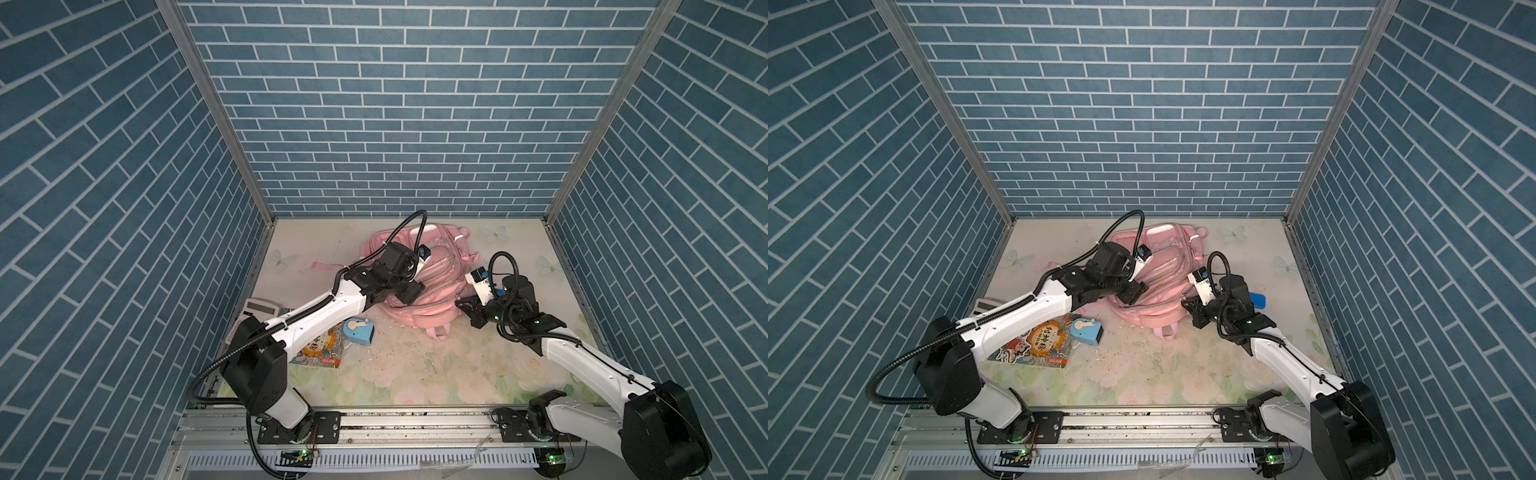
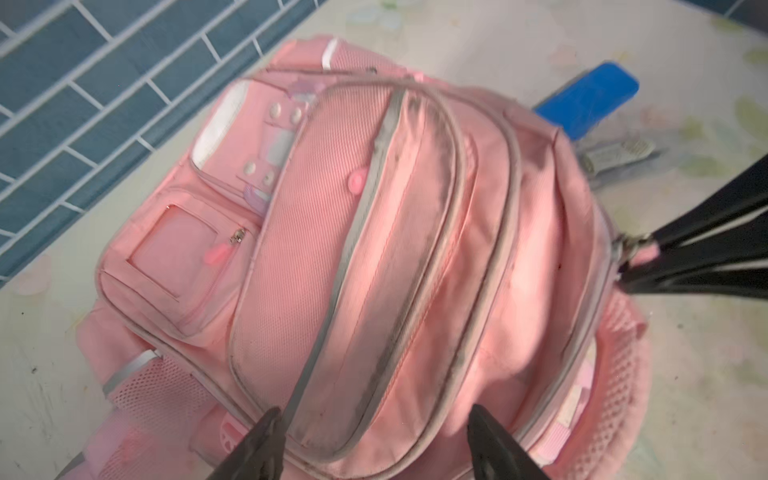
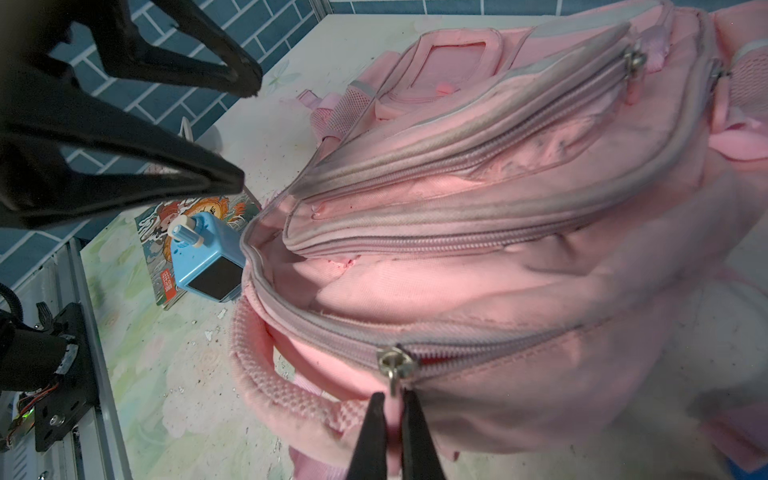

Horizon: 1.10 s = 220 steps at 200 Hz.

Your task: Pack the student bag

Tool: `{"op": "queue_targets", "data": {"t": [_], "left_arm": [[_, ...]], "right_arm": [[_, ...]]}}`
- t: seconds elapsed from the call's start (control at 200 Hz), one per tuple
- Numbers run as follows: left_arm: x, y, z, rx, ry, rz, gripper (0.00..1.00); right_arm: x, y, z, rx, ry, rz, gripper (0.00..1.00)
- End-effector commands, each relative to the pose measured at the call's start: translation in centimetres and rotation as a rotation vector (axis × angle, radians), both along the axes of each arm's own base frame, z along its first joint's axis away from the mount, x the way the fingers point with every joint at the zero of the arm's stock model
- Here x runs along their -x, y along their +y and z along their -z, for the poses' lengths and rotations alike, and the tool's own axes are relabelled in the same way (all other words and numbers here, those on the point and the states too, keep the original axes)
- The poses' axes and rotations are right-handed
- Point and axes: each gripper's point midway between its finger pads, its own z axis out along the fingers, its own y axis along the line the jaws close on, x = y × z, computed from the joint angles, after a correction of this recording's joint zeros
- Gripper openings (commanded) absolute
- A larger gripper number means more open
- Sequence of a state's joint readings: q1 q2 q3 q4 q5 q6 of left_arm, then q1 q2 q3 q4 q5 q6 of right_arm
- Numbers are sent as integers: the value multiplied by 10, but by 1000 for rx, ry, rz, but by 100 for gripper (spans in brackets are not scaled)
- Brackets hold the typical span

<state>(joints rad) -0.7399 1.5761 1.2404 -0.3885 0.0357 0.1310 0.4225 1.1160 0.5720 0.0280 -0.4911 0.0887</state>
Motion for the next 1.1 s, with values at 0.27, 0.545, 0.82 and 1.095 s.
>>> {"op": "queue_targets", "data": {"t": [0.27, 0.545, 0.82, 1.095], "left_arm": [[-11, 0, 56, -116, 18, 19, 70], [-27, -6, 77, -86, 86, -97, 1], [-37, -23, 23, 192, 139, -286, 0], [-63, -34, -1, 389, 190, -444, 0]], "right_arm": [[-5, 2, -23, -20, -86, -21, 0], [-28, -16, -6, 96, -57, 115, 0], [-40, -21, -22, 161, -131, 117, 0], [2, 19, -21, 56, -138, -32, 0]]}}
